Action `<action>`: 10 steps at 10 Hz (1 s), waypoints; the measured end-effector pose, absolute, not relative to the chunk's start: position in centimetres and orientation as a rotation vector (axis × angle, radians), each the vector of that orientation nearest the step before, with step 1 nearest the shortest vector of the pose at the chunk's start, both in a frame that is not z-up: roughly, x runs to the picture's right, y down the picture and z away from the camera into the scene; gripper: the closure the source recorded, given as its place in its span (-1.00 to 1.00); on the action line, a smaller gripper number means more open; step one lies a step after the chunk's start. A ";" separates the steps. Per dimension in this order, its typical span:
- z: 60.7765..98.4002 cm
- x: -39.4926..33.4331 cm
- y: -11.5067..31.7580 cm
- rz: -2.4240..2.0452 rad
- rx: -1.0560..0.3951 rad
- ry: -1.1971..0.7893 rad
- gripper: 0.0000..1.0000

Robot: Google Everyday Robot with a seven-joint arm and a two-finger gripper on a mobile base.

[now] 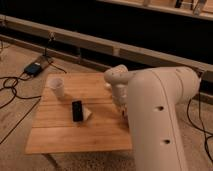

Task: Drag the ceramic bowl in a circle

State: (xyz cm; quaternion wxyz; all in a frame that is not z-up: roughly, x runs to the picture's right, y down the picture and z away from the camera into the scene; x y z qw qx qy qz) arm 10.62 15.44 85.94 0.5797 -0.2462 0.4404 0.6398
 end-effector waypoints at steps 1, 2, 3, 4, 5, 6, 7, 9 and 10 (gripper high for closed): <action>87.0 9.3 14.6 1.472 -0.577 1.008 1.00; 87.7 7.8 13.9 1.450 -0.583 0.981 1.00; 88.0 6.5 13.4 1.432 -0.592 0.956 1.00; 88.4 4.7 12.7 1.406 -0.606 0.920 1.00; 88.4 2.5 12.3 1.378 -0.627 0.881 1.00; 88.3 0.9 12.1 1.358 -0.646 0.852 1.00; 88.1 -0.2 12.2 1.346 -0.663 0.831 1.00; 86.8 -2.6 13.4 1.329 -0.721 0.792 1.00; 86.2 -3.1 14.0 1.334 -0.741 0.784 1.00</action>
